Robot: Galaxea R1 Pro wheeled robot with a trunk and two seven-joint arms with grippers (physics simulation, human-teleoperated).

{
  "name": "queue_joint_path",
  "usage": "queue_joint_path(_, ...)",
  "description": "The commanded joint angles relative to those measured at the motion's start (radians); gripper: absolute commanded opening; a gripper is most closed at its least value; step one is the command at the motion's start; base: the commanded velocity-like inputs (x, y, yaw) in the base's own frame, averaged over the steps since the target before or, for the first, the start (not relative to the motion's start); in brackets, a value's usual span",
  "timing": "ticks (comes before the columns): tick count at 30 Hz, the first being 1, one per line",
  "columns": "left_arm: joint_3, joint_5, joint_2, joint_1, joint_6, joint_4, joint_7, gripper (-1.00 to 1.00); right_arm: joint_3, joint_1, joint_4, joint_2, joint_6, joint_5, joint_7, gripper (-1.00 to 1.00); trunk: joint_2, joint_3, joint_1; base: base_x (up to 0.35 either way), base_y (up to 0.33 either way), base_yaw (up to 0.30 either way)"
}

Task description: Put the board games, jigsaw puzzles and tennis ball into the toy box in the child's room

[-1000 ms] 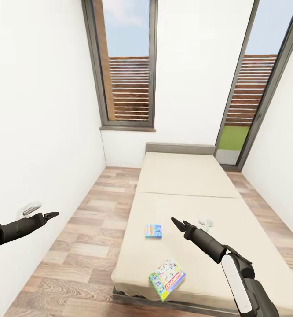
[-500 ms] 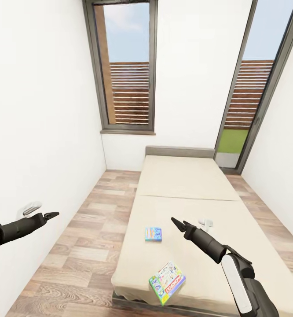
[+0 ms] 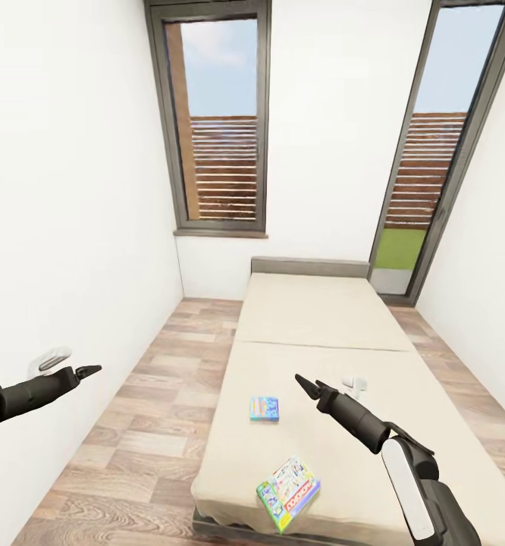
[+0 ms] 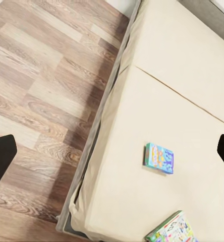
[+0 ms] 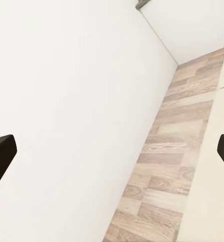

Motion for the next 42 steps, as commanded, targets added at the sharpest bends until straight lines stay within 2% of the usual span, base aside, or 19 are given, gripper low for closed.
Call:
queue_joint_path(1, 0.001, 0.0, 0.0, -0.001, 0.007, 0.0, -0.003, 1.0, -0.003, -0.001, 0.0, 0.001, 0.008, -0.006, 0.002, 1.0, -0.002, -0.001, 0.001, 0.0, 0.0, 0.0)
queue_joint_path(21, 0.006, 0.0, 0.0, -0.001, 0.008, 0.0, -0.003, 1.0, -0.003, -0.001, 0.0, 0.001, 0.008, -0.006, 0.002, 1.0, -0.002, 0.032, 0.001, 0.0, 0.0, 0.0)
queue_joint_path(42, 0.013, 0.003, 0.004, -0.001, 0.01, 0.0, -0.01, 1.0, -0.004, -0.001, 0.001, 0.001, 0.007, -0.008, 0.004, 1.0, -0.149, 0.001, 0.081, 0.0, 0.0, 0.0)
